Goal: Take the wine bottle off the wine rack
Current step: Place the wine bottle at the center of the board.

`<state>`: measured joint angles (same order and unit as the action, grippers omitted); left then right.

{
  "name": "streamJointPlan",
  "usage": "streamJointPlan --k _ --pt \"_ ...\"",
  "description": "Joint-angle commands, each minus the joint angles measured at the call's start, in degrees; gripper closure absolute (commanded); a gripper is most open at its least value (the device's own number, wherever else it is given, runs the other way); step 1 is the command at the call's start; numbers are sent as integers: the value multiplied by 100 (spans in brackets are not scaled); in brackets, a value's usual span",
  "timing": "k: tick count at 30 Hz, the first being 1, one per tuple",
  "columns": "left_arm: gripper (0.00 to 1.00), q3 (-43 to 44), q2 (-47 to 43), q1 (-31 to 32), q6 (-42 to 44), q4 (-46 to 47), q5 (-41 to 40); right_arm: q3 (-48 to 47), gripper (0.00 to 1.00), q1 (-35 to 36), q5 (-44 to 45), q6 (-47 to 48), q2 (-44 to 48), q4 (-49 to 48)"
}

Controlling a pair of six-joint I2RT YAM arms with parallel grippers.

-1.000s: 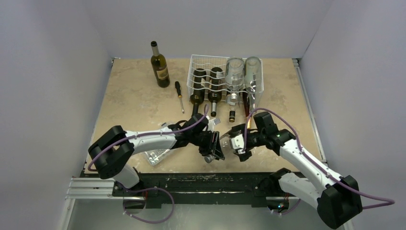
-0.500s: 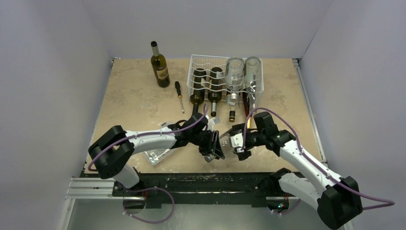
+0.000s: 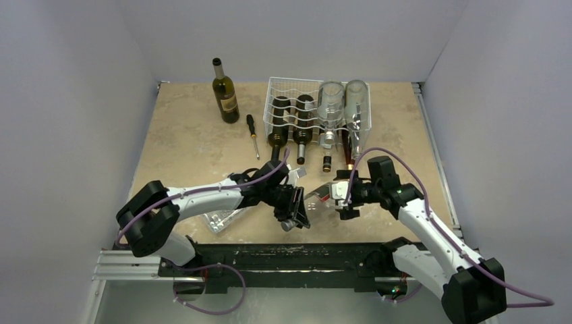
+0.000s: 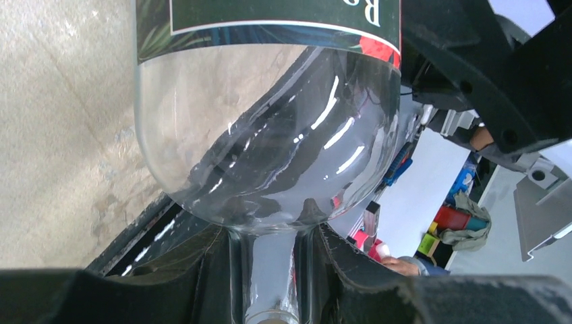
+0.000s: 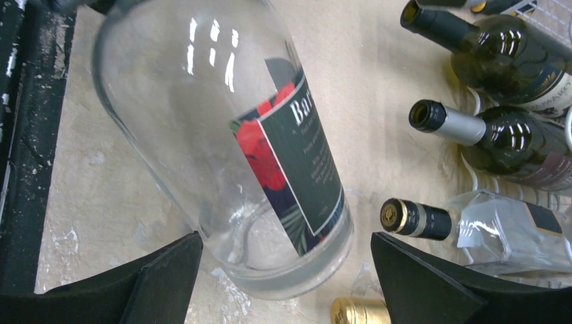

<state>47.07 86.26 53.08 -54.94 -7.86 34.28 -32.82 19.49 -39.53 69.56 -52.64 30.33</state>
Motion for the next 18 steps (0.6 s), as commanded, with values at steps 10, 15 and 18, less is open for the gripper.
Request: streamJointPlan --k 10,15,18 --pt "89 648 -606 -25 717 -63 776 19 4 30 68 180 -365 -74" --pt "88 838 -567 -23 831 -283 823 -24 9 193 195 173 -606 -48" --pt "87 925 -575 -23 873 -381 867 -83 12 259 201 118 -738 -37"
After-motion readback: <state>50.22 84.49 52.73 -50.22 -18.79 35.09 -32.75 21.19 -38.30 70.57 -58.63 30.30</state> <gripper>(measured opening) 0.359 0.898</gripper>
